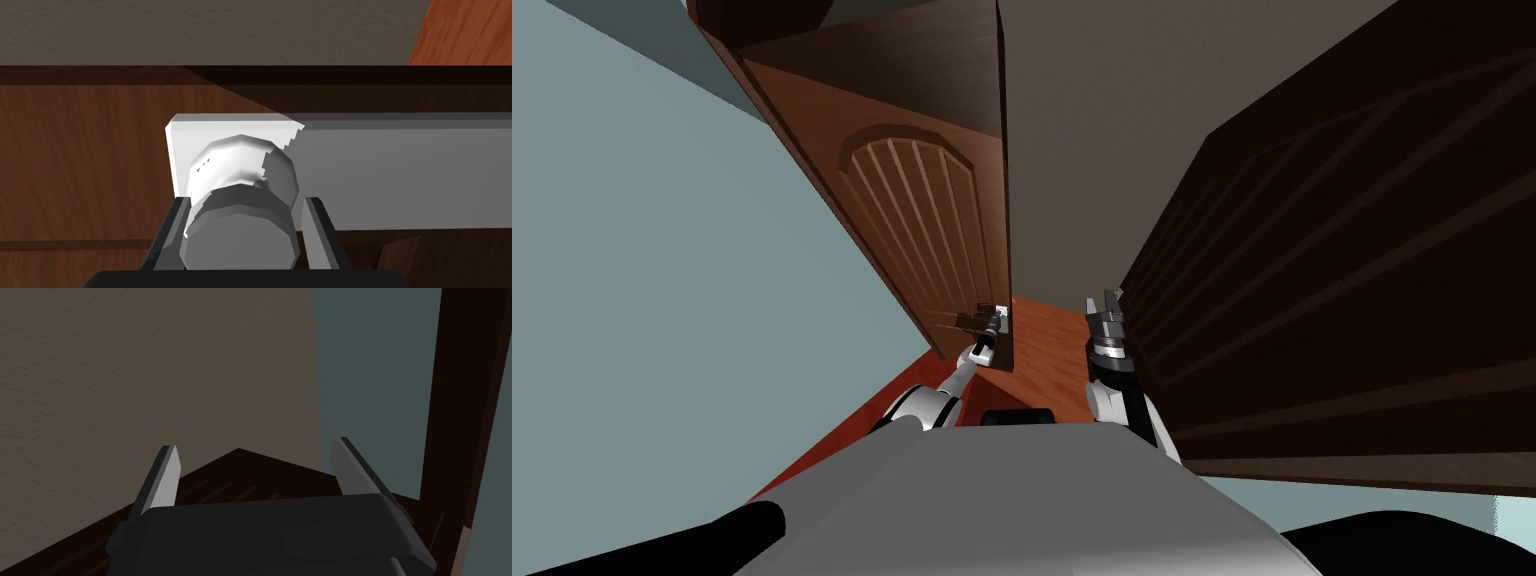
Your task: Push the door open
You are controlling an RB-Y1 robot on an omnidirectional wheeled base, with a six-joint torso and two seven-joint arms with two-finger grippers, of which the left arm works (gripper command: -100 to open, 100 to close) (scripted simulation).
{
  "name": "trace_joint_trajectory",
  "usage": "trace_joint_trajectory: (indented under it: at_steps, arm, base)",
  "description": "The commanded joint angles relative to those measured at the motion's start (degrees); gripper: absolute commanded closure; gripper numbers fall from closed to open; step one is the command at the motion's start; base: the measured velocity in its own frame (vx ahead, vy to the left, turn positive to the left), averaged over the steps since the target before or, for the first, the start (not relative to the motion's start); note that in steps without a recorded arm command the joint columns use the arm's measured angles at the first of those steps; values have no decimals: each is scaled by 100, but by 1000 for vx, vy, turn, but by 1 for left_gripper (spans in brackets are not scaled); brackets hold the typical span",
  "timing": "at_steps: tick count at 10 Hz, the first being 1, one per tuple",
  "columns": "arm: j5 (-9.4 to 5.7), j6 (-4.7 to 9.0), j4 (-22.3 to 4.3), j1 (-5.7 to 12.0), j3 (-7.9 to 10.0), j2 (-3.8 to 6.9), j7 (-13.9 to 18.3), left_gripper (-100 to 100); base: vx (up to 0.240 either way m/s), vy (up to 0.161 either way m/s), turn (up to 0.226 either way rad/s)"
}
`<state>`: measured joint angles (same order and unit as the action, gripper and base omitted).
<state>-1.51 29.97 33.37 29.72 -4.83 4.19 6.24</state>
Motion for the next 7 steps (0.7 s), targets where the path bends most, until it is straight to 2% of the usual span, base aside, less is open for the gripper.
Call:
trace_joint_trajectory:
  at_steps: [1, 5, 7]
  arm:
    - [0, -4, -5, -6, -1, 1, 1, 100]
    - [0, -4, -5, -6, -1, 1, 1, 100]
    - [-30, -18, -25, -17, 92, 38, -54, 100]
  base:
    - [-29, 11, -7]
    - [-14, 4, 0]
    - [121, -76, 54]
